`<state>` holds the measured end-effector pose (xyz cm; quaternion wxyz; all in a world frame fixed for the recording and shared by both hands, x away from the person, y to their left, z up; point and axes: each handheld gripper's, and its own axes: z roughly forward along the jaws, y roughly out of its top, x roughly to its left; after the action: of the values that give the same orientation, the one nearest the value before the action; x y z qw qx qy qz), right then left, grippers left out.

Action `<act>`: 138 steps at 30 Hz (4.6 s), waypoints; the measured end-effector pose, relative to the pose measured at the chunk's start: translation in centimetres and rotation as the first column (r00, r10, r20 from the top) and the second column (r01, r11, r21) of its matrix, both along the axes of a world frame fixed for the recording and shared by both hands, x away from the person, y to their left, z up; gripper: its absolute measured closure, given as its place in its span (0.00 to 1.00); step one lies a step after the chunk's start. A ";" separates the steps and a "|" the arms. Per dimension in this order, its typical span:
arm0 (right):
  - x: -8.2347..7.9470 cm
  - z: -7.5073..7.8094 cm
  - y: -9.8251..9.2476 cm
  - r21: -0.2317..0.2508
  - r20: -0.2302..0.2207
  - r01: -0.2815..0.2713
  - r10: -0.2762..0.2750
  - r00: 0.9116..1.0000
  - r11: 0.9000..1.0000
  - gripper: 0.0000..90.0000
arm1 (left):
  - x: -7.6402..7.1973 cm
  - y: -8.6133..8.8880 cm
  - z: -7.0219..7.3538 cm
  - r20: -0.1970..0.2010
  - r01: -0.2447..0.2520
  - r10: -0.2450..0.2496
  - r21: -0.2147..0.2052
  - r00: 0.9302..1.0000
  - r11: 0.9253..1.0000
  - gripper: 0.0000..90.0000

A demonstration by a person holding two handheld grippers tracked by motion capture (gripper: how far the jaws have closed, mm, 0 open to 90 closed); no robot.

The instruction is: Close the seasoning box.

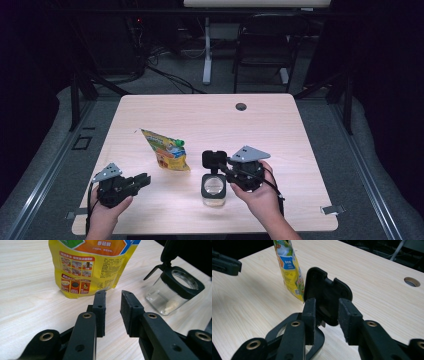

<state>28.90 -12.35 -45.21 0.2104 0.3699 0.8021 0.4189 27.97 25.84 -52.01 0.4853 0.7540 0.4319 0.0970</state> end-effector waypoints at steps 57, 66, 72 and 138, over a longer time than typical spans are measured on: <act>6.0 2.1 8.5 0.042 -0.040 -0.177 0.178 0.983 0.983 0.72 | 0.7 2.8 -0.1 -0.009 -0.081 0.081 0.009 0.997 0.997 0.81; 6.5 1.7 9.5 0.051 -0.050 -0.181 0.184 0.982 0.982 0.72 | 0.7 2.8 -0.2 -0.017 -0.076 0.076 0.014 0.997 0.997 0.81; 6.7 1.7 10.0 0.063 -0.047 -0.179 0.182 0.982 0.982 0.73 | 0.7 2.7 -0.3 -0.019 -0.074 0.075 0.021 0.997 0.997 0.81; 2.4 2.5 8.3 0.011 -0.047 -0.298 0.299 0.953 0.954 0.70 | 0.8 3.4 -0.3 -0.014 -0.104 0.104 0.017 0.994 0.994 0.80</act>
<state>31.28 -4.08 -42.70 0.1247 0.2549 0.8528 0.4385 28.76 29.25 -52.31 0.4704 0.7351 0.4733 0.1199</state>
